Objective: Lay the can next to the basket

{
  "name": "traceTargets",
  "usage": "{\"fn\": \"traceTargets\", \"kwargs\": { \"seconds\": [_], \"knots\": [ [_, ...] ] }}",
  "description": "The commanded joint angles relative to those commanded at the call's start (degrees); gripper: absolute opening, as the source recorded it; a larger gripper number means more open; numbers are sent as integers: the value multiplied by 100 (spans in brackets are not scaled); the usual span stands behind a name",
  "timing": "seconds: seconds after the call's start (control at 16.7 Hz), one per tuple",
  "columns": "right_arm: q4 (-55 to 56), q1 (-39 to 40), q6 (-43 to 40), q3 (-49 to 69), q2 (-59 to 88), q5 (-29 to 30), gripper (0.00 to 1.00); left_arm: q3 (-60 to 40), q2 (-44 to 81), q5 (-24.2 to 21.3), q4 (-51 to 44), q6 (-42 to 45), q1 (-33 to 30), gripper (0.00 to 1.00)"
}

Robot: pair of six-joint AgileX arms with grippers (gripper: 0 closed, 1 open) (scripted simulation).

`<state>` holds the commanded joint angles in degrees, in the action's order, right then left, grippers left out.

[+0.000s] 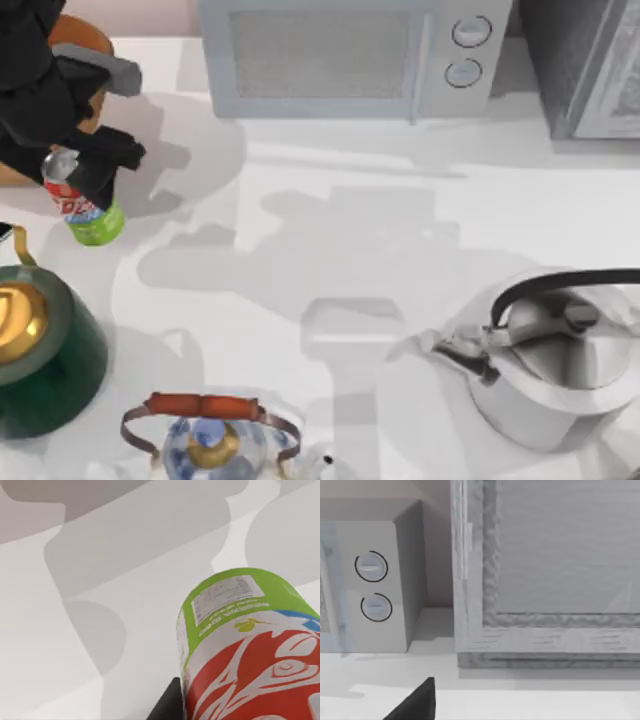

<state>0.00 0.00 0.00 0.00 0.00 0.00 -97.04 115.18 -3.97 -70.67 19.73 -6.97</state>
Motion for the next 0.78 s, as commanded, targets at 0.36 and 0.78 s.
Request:
{"fn": "traceTargets", "kwargs": {
  "seconds": [0.36,0.78],
  "knots": [
    [0,0,0,0,0,0,100,518,-241,258,492,397,2354,0],
    [0,0,0,0,0,0,100,883,36,381,812,525,3040,0]
  ]
}}
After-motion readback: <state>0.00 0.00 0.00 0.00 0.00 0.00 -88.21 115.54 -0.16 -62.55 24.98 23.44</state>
